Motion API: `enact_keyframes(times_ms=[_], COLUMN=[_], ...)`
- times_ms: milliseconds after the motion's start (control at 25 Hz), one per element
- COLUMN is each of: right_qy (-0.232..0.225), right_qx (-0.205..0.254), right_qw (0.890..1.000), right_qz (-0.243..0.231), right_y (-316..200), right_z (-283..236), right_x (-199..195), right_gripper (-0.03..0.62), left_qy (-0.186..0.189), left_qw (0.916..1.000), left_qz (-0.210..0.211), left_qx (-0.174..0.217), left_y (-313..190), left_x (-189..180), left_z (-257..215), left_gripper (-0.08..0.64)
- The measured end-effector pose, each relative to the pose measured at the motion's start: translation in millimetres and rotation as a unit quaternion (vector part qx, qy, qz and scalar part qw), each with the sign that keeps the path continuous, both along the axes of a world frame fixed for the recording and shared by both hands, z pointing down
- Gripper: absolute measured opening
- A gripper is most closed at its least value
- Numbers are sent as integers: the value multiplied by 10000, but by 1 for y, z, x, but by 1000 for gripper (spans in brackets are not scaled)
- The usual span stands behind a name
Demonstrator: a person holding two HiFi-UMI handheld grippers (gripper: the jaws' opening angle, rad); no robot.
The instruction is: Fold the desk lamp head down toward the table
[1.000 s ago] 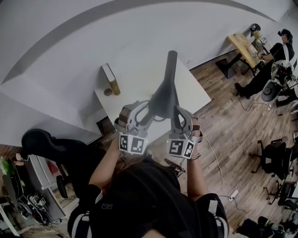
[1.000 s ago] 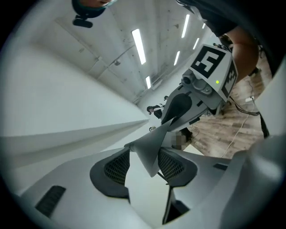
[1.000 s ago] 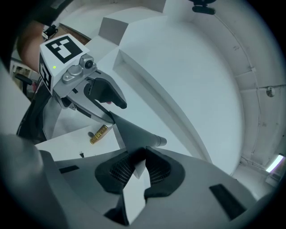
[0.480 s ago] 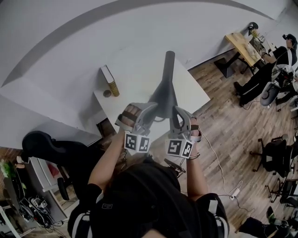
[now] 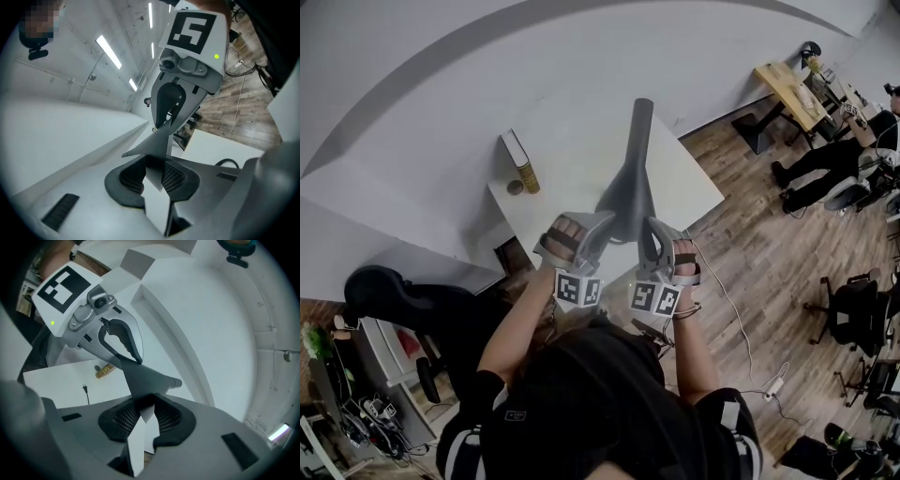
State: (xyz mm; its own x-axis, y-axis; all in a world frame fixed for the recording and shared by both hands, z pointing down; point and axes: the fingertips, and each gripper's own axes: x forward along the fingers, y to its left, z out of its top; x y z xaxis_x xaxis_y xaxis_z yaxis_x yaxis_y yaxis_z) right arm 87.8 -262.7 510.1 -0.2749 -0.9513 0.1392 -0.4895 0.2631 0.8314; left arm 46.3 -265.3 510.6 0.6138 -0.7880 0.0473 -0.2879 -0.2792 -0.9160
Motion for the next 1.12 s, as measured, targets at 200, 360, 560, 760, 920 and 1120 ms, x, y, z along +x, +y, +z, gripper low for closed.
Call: enact_keyframes(times_ms=[200,360,560,760,920,1120], right_qy=[145,386,729,939,997,1062], right_qx=[109,186,288,419,501,557], right_qw=[9998,9991,9969,9947,9937,9927], right_qz=[-18,-28,-29,9,46,87], right_y=[-3,-6,-12,-18,-23,-30], right_z=[13,25,42,56,64,76], right_x=[2,2,4,6,7,8], right_gripper=[106,114,126,135,141,147], left_qy=[-22,-102,-131,-174,-289,-291], left_qw=[9998,9992,9978,9959,9936,9935], left_qz=[-68,-111,-175,-265,-370,-432], left_qx=[203,375,624,850,1029,1013], left_y=[-3,-7,-12,-19,-24,-30], left_x=[2,2,4,6,7,9], left_z=[13,24,41,56,65,74], left_gripper=[86,89,97,104,108,120])
